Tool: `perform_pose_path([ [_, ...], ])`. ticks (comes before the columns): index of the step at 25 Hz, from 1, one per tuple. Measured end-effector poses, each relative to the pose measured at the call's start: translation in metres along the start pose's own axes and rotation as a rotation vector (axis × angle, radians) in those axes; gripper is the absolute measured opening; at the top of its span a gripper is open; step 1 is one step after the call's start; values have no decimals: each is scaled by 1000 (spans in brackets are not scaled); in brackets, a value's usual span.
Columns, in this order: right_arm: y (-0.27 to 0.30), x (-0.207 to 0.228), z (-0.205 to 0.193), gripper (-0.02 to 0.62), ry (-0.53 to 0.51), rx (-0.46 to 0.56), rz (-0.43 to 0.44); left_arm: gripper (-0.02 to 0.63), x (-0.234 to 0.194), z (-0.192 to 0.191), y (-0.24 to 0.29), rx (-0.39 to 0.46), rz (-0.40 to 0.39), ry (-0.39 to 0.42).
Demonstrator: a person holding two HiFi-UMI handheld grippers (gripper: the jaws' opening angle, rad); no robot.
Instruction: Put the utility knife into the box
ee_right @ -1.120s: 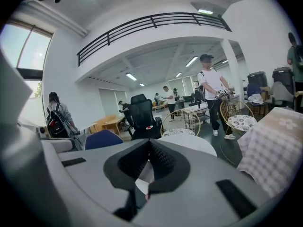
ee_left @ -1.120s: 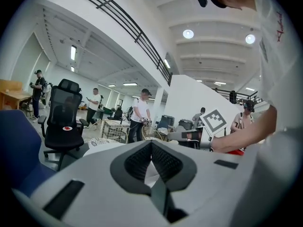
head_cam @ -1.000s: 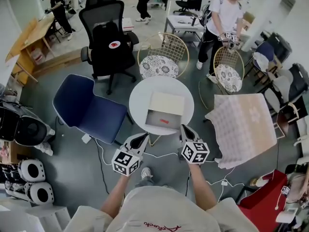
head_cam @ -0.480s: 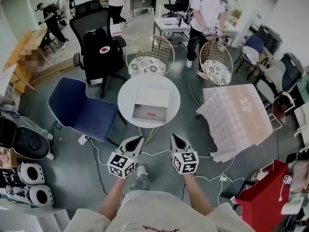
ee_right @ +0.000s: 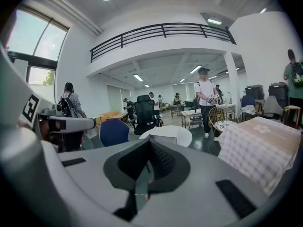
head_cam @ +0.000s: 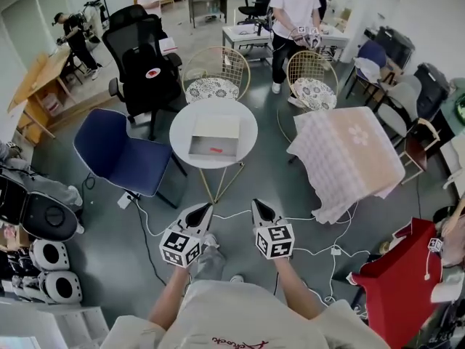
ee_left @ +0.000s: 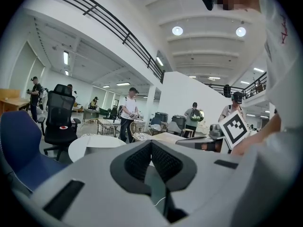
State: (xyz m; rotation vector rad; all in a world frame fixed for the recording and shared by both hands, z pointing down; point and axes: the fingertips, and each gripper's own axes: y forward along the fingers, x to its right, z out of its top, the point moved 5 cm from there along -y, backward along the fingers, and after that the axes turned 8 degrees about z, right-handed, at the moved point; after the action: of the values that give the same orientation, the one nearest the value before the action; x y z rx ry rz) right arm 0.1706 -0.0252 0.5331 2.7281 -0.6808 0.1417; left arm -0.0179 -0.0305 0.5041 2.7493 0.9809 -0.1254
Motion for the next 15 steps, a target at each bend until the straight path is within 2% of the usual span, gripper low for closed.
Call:
perform_pose_path([
  [5, -39, -13, -6, 15, -38, 17, 0, 12, 31, -5, -22, 15, -6, 22],
  [15, -77, -39, -20, 15, -82, 26, 9, 11, 57, -15, -48, 11, -8, 32],
])
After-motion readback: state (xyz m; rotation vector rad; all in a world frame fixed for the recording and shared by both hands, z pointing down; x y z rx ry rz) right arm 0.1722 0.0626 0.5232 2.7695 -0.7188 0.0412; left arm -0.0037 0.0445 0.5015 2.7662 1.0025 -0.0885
